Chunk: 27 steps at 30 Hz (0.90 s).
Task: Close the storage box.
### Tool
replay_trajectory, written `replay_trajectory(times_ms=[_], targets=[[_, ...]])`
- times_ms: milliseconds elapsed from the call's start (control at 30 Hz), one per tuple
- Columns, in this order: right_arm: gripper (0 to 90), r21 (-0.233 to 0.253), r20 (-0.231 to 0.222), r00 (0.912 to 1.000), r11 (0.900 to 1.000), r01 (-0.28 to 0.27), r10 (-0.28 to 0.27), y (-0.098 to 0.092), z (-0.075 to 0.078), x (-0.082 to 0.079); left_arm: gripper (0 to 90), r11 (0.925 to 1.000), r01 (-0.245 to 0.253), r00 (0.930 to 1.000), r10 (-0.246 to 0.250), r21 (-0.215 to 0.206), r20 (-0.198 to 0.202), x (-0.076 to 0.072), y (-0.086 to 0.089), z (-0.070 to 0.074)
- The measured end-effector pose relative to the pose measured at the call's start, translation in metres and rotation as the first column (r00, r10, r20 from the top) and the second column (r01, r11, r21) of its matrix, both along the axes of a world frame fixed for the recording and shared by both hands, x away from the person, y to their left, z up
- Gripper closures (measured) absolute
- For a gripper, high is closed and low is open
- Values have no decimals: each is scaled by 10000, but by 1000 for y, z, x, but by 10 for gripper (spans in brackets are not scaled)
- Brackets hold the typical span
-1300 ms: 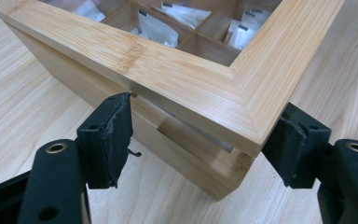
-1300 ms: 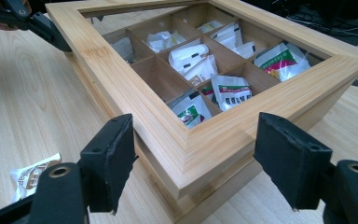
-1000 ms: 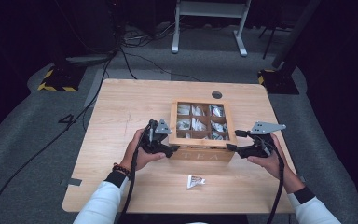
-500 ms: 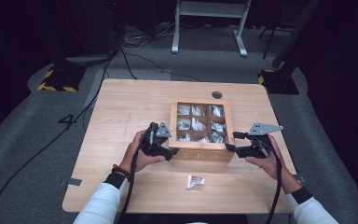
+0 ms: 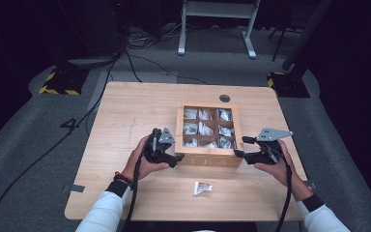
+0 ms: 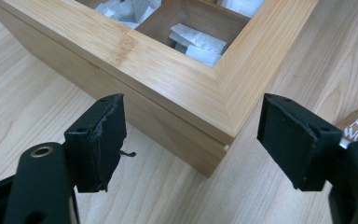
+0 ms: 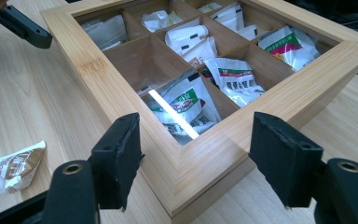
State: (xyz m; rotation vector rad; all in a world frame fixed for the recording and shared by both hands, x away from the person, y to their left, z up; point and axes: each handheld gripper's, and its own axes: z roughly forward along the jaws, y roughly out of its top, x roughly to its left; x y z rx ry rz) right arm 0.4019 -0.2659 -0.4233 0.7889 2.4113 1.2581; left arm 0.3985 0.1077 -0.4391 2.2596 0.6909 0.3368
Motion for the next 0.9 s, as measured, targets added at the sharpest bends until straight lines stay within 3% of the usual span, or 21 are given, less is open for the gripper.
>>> replay_trajectory(times_ms=[467, 733, 900], targets=[[260, -560, 456, 9981, 9976, -397, 423, -2, 16, -9, 178, 9992, -399, 9959, 403, -70, 807, -15, 16, 12], [249, -1212, 677, 9950, 9905, -652, 738, -3, 19, -18, 173, 9968, -768, 9865, 725, 235, 1470, -29, 26, 16], [249, -1289, 767, 9948, 9900, -573, 676, -10, 21, -24, 173, 9933, -1036, 9810, 936, 511, 1701, -38, 35, 18]])
